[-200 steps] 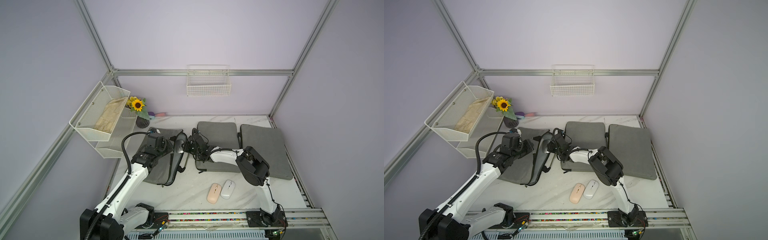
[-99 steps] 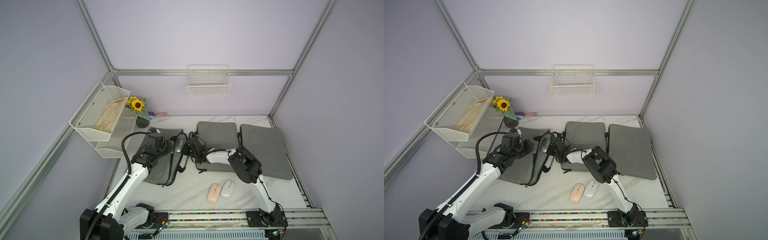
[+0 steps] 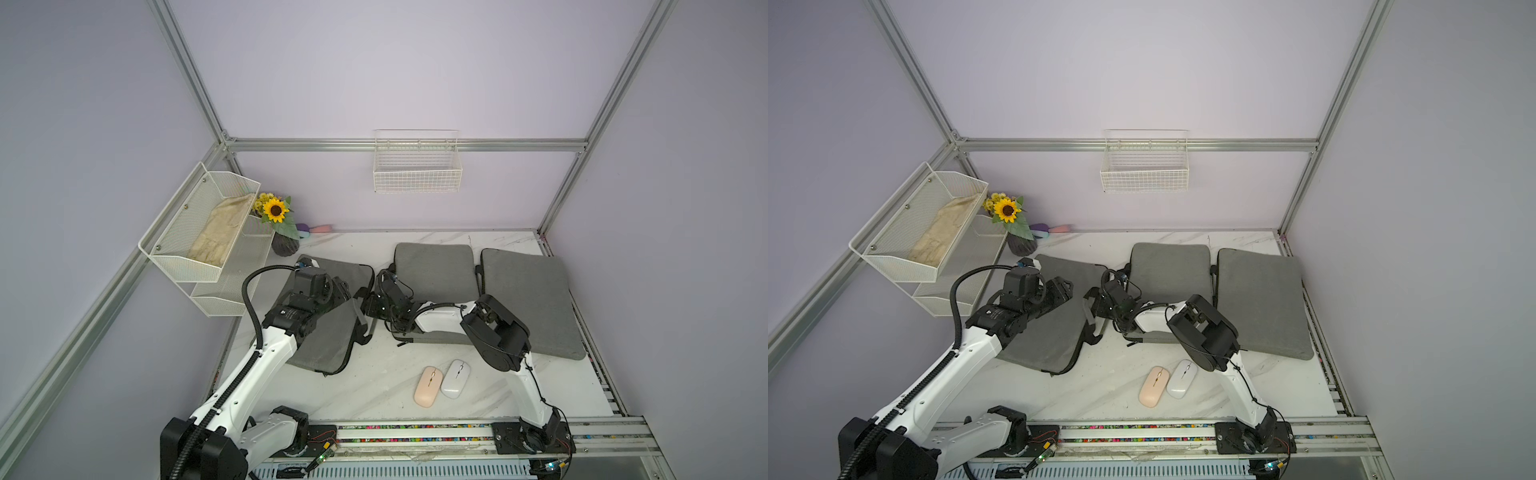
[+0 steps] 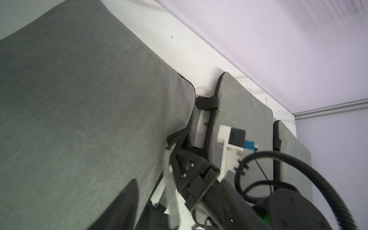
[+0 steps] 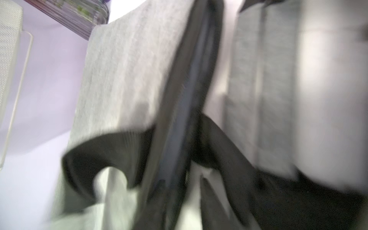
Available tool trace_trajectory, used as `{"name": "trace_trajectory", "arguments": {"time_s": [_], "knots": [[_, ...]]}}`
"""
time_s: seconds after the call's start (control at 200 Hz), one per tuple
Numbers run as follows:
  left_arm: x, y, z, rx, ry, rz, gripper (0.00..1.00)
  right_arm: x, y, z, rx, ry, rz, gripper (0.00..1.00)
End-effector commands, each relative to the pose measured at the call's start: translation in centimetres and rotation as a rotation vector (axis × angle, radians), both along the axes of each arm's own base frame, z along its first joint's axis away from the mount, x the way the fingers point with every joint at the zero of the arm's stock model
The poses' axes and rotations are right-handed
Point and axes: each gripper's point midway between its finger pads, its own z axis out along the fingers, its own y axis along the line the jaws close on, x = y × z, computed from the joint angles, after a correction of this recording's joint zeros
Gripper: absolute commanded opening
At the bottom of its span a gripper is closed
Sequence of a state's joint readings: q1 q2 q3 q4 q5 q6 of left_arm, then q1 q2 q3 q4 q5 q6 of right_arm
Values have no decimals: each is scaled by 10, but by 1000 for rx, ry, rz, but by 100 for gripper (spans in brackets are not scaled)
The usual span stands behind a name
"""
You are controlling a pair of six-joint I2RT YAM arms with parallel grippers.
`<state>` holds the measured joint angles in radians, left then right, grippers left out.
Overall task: Put the mouse into the laptop bag
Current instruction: Close the zippered laptop bag at the center of the board, then adjust the zippered laptop bag at the center of the board.
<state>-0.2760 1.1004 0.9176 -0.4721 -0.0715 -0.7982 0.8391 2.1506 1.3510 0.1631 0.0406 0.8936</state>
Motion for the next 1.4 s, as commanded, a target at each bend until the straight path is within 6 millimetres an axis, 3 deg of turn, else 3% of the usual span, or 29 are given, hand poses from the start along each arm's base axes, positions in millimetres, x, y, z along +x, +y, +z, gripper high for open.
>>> {"name": "trace_trajectory", "arguments": {"time_s": [0.0,0.115,0.245,0.375,0.46,0.595,0.655,0.83,1.025,1.14,1.24,1.295,1.395], "knots": [[-11,21,2,17,-29,101,100,-9,-19,39,16,-71,-24,38],[-34,52,2,25,-21,258,100,-38,-26,50,49,-78,11,45],[-102,105,-28,-2,136,605,100,-80,-4,63,80,-102,91,61],[-124,102,-43,-61,169,594,100,-121,43,64,78,-115,192,67],[-133,101,-58,-60,209,579,100,-127,64,41,54,-65,233,51],[-133,89,-84,-72,241,500,100,-121,71,5,2,-17,223,46],[-136,91,-93,-60,257,505,100,-115,70,-2,-13,-10,203,38],[-142,90,-115,-87,264,518,100,-71,59,-19,-80,-9,138,20],[-145,93,-118,-86,243,527,100,-27,43,-31,-112,-23,101,20],[-142,91,-130,-92,249,523,100,-10,37,-28,-122,-42,88,28],[-141,92,-133,-83,262,531,100,-4,31,-12,-143,-76,84,43],[-140,94,-132,-80,253,539,100,-10,31,0,-139,-95,96,51],[-137,96,-126,-79,221,550,100,-24,24,20,-167,-117,83,58]]}}
